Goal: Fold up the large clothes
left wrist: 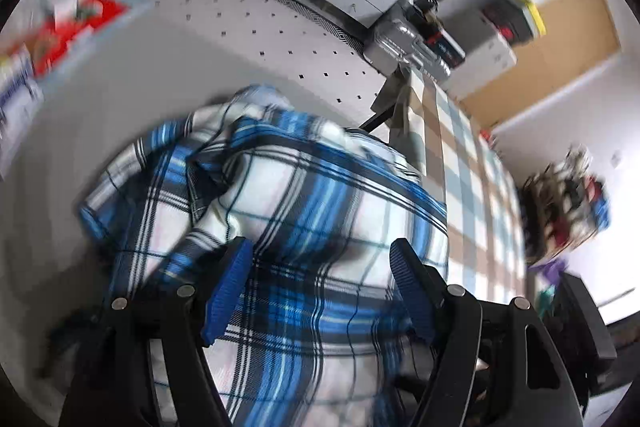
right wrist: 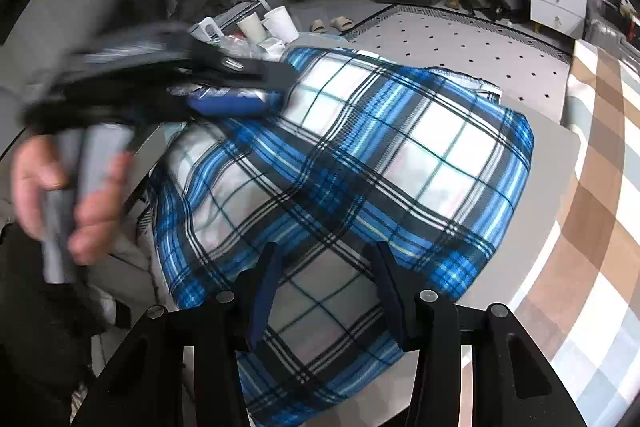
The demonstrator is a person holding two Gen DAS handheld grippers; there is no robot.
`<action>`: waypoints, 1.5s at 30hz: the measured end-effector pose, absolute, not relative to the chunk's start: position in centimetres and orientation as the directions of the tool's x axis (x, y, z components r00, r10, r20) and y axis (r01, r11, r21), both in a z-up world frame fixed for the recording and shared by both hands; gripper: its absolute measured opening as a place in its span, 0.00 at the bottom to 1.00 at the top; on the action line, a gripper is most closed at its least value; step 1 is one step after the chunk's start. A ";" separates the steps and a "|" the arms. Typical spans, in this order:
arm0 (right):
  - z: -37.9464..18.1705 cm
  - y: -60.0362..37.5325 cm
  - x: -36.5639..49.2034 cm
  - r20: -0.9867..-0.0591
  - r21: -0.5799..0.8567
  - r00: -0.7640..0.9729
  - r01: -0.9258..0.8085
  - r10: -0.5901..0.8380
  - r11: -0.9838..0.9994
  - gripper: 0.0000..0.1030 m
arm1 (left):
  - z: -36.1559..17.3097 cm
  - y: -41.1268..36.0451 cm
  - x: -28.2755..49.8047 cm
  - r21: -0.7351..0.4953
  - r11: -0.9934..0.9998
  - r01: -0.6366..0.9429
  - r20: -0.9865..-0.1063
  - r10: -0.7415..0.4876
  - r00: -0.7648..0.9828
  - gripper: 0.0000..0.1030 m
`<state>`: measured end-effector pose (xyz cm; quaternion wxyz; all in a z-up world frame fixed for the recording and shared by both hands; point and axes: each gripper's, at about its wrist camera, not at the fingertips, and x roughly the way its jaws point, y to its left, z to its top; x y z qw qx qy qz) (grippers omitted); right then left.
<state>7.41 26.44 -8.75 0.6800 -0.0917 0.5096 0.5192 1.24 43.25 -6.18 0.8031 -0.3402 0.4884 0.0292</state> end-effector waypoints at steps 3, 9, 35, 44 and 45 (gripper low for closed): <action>-8.6 26.0 7.2 -0.792 0.389 -0.049 -0.809 0.609 0.441 0.45 | -6.4 42.5 1.5 -0.485 0.811 -0.326 -0.802 -0.265 0.535 0.64; -6.3 22.7 5.3 -0.762 0.333 0.033 -0.836 0.646 0.436 0.65 | -1.3 39.4 -1.1 -0.288 0.870 -0.400 -0.824 -0.012 0.567 0.65; 2.6 5.5 -6.9 -0.348 0.165 0.517 -0.787 0.782 0.594 1.00 | 5.2 21.9 -16.0 -0.005 0.836 -0.548 -0.505 0.471 0.723 0.99; 2.1 5.9 -7.0 -0.383 0.172 0.502 -0.786 0.776 0.594 1.00 | 4.7 20.8 -15.8 0.081 0.841 -0.534 -0.482 0.502 0.718 0.99; 2.1 5.8 -7.0 -0.381 0.169 0.508 -0.783 0.773 0.598 1.00 | 4.5 20.5 -15.7 0.091 0.838 -0.538 -0.481 0.510 0.713 0.99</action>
